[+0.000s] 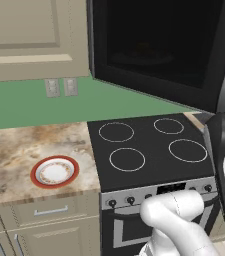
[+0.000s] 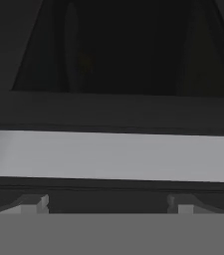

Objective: Pick the cheese from the counter and place it in the microwave. Then turn on the microwave.

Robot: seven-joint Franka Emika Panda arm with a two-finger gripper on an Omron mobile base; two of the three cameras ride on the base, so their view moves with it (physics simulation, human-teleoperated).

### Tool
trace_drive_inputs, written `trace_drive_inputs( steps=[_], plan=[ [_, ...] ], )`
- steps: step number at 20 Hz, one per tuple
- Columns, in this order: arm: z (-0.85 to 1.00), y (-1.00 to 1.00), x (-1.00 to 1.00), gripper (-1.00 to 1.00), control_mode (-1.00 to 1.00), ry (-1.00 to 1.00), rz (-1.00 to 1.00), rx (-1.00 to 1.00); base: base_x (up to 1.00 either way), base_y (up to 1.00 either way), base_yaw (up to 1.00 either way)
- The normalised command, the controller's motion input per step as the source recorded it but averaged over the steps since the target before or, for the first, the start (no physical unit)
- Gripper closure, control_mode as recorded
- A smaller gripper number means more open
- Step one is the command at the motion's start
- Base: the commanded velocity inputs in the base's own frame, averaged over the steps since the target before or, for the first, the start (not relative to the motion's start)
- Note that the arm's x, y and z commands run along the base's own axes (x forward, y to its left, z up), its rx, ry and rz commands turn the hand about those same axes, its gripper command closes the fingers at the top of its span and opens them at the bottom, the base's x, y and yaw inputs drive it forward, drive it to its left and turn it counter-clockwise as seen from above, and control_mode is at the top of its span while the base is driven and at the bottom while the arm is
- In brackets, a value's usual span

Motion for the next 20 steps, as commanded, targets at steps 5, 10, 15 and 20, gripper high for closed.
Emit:
trace_drive_inputs(
  steps=[5,10,15,20],
  plan=[
    [0.0,-0.24,0.39,-1.0,-1.0,0.05,0.0,0.02,0.0,0.0,0.0],
    [0.0,-0.2,0.37,-1.0,-1.0,0.05,0.0,0.04,0.0,0.0,0.0],
    [0.0,-0.13,0.36,-1.0,-1.0,0.02,0.0,0.09,0.0,0.0,0.0],
    [0.0,-0.12,0.38,-1.0,-1.0,0.0,0.01,0.11,0.0,0.0,0.0]
  ],
)
